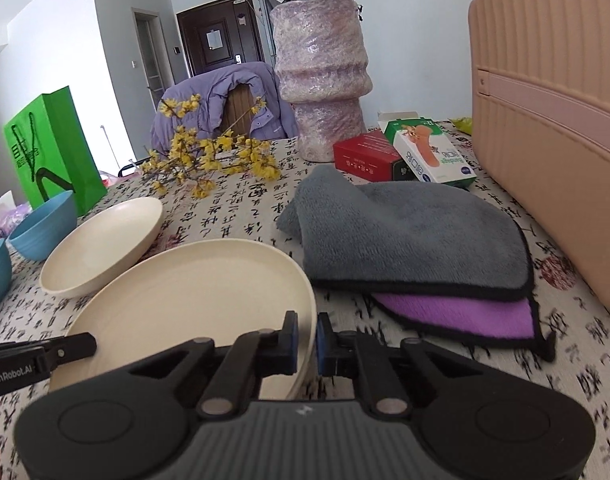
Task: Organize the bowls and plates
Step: 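Carry the second plate with both grippers onto the first plate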
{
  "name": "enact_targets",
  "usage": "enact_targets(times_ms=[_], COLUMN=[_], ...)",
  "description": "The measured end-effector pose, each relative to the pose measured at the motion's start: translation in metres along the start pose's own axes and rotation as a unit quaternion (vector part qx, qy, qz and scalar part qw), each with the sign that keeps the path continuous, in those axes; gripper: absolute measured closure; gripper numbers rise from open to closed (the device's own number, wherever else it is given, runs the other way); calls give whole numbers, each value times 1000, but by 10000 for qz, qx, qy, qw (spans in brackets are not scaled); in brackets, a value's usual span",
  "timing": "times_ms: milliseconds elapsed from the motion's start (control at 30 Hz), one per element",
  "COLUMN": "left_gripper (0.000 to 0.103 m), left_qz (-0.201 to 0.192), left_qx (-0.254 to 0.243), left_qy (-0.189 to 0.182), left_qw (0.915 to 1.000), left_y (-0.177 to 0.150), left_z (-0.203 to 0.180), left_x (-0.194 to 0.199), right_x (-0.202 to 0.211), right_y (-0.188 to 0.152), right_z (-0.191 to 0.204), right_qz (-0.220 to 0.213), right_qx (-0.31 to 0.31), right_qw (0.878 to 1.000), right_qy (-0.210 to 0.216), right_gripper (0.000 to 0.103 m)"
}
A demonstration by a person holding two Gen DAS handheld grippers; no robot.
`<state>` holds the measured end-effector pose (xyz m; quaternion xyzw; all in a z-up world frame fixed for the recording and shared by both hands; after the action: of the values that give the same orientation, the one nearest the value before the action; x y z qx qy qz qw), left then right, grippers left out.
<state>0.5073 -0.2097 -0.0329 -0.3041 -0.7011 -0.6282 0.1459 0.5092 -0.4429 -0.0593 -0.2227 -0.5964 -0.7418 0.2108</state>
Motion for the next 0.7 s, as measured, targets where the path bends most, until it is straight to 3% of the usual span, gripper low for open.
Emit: enact_targets(times_ms=[400, 700], left_gripper=[93, 92], left_qz=[-52, -39], left_qx=[231, 214], left_qy=[158, 154], left_qw=[9996, 9996], left_y=[-58, -105], left_z=[-5, -7], left_x=[92, 155], right_x=[84, 151], right_y=[-44, -89], right_z=[8, 20], right_qz=[47, 55], right_qx=[313, 526], right_qw=[9991, 9982], right_qy=[299, 284], right_gripper=[94, 94])
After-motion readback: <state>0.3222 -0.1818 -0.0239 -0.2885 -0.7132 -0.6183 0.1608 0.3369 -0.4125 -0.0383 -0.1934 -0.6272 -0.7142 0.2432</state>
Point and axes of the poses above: each gripper's, at about its wrist camera, not at the fingertips, and x roughly against the way its jaws point, z to its left, y to its top, the point moved 2 cm from there along -x, roughly the way its jaws point, and after that the axes turned 4 degrees about -z, right-handed, at the moved point
